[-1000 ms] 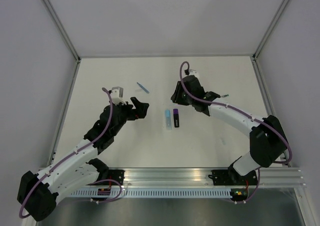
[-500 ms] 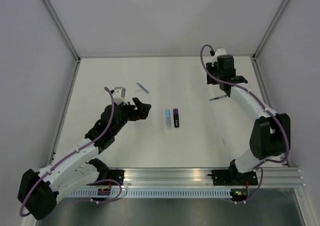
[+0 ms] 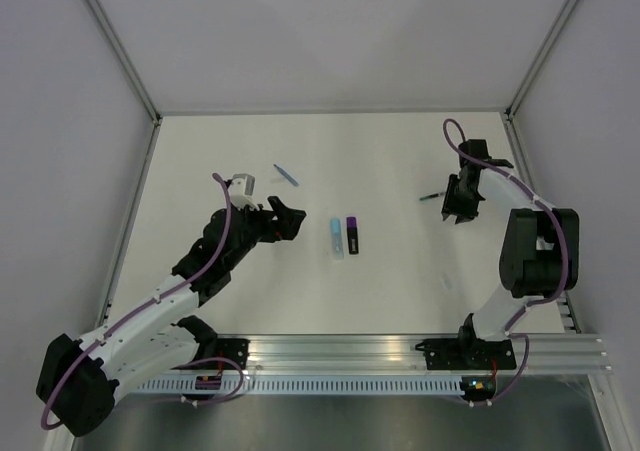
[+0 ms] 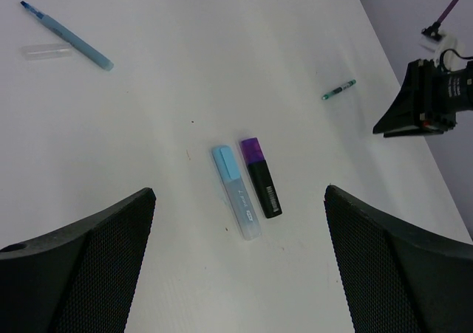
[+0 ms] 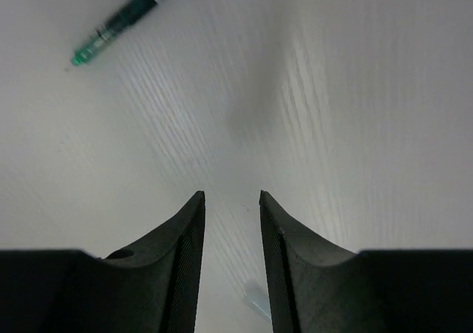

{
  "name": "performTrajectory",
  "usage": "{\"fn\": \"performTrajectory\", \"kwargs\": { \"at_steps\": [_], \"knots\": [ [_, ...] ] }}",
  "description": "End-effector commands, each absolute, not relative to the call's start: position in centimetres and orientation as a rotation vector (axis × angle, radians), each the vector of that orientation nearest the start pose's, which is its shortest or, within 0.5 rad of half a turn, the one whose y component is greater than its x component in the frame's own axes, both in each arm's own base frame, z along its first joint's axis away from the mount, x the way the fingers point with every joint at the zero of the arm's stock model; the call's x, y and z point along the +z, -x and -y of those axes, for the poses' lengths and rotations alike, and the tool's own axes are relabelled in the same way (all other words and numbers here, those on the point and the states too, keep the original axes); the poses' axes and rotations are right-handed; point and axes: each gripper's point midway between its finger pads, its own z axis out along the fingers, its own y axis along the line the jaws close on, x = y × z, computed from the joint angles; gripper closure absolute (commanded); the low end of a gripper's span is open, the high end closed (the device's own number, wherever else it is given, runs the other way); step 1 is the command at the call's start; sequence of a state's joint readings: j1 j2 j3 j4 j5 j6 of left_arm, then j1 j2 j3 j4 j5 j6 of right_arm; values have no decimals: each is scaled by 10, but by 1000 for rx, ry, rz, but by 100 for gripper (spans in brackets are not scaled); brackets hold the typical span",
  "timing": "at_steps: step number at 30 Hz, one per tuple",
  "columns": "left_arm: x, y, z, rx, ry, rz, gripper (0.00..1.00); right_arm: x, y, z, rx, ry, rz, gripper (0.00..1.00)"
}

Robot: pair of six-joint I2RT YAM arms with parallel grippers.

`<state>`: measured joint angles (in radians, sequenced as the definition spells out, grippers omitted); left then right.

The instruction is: Insert the pens into the pen caps

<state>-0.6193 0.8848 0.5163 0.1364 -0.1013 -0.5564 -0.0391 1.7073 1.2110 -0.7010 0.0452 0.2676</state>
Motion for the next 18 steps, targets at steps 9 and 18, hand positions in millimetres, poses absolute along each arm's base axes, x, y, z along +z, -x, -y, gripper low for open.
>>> {"fn": "performTrajectory", "kwargs": {
  "at_steps": [9, 18],
  "knots": [
    [210, -306, 187, -611, 240, -1884, 11, 119, -353, -92, 88, -210, -2579, 58],
    [179, -388, 192, -209, 595, -2070, 22, 172, -331, -137, 531, -205, -2249, 59]
  ]
}}
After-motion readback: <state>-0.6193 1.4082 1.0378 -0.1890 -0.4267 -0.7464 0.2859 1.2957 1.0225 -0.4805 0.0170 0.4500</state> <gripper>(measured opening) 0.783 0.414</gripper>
